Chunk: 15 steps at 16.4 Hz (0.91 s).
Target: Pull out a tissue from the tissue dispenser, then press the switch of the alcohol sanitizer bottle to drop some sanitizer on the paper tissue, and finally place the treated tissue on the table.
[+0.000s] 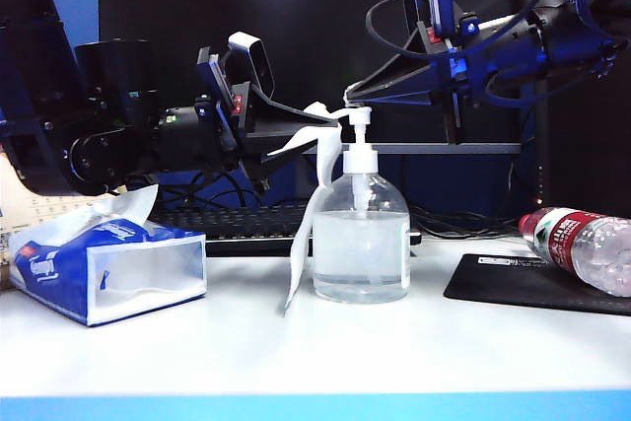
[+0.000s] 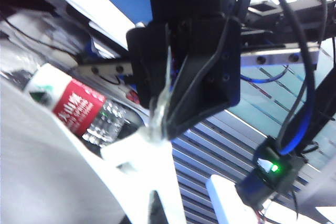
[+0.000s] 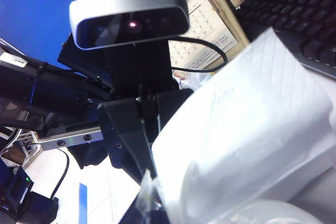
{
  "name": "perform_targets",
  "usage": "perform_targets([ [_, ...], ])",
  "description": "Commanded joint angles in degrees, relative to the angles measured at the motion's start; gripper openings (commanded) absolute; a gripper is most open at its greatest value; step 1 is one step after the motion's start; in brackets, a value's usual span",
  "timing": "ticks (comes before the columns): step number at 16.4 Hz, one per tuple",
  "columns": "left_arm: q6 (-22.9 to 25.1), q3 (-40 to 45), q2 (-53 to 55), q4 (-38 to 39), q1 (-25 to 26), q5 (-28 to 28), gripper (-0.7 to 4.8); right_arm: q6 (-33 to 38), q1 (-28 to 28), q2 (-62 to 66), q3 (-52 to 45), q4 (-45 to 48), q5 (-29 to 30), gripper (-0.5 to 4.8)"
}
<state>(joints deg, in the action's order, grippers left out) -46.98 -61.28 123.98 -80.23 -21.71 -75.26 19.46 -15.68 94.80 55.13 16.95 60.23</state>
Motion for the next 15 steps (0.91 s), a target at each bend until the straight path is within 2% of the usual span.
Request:
perform_targets([
  [1,0.46,-0.22,-0.28,-1.27,-0.11,0.59,-0.06,-0.04,-0.11,-0.20,0.07,-0.85,0.37,-0.05],
  [8,0.24,-0.22,-0.28,-1.29,-0.70,2.05,-0.06,-0.20,-0.13,-0.20,-0.04,-1.77,0.35,-0.05],
  [12,0.26,-0.22,-0.26,-1.29,-1.01,2.43,-0.06,-6.05,-0.24,-0.20,-0.07,-8.68,0.02,-0.05],
  [15,0.20,-0.22,-0.26,-1.25,-1.01,2.38,-0.06,-6.45,-0.24,-0.20,-0.09,-9.14,-0.09,-0.05],
])
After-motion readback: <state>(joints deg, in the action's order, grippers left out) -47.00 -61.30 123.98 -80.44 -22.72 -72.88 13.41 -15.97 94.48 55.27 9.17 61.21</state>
